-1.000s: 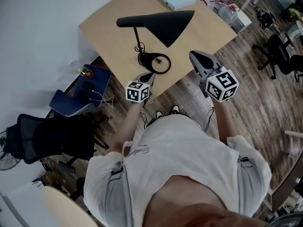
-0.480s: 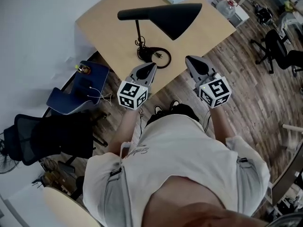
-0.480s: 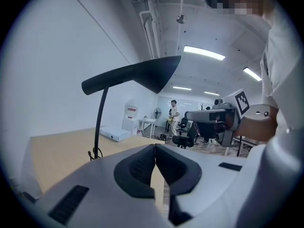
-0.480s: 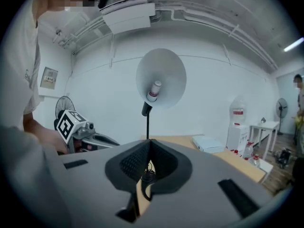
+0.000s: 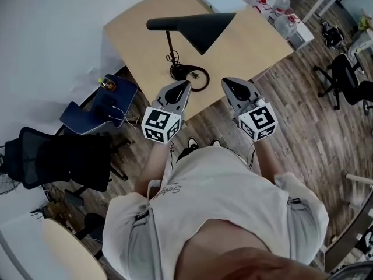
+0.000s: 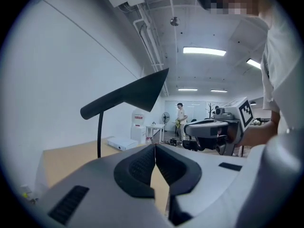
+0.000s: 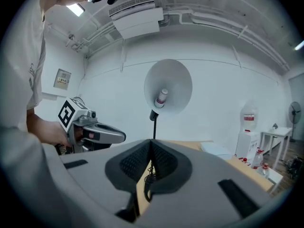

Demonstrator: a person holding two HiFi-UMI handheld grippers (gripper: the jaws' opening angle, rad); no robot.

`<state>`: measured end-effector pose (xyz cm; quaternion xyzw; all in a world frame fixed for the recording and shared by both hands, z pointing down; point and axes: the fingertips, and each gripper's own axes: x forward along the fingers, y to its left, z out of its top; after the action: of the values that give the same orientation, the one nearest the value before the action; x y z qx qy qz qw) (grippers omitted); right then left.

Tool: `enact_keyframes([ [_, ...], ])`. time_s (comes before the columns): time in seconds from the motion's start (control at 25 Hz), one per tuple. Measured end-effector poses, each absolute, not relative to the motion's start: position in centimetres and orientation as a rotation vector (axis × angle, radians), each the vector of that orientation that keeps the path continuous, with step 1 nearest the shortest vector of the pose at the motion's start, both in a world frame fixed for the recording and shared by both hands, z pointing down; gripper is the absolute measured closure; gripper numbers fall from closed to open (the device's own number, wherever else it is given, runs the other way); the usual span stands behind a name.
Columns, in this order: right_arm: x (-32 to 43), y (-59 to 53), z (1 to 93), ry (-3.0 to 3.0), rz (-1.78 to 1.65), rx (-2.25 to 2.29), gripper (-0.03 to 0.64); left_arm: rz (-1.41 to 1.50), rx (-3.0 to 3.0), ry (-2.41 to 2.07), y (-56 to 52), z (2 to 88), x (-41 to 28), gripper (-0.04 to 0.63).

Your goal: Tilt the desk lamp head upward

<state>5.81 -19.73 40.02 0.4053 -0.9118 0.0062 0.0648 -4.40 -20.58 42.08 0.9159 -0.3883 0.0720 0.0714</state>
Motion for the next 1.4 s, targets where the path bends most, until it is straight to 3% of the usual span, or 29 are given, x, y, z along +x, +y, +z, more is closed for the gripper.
enact_keyframes([
  [0.48, 7.7, -18.9, 41.7, -2.889, 0.206, 1.126, 0.621, 0.288, 2.640, -1.323, -18.1, 43.3, -3.1, 0.580],
  [1.4, 5.4, -18.8, 40.2, -2.847, 0.020, 1.125, 0.621, 0.227, 2.695, -1.254, -18.2, 42.3, -3.9, 0.580],
])
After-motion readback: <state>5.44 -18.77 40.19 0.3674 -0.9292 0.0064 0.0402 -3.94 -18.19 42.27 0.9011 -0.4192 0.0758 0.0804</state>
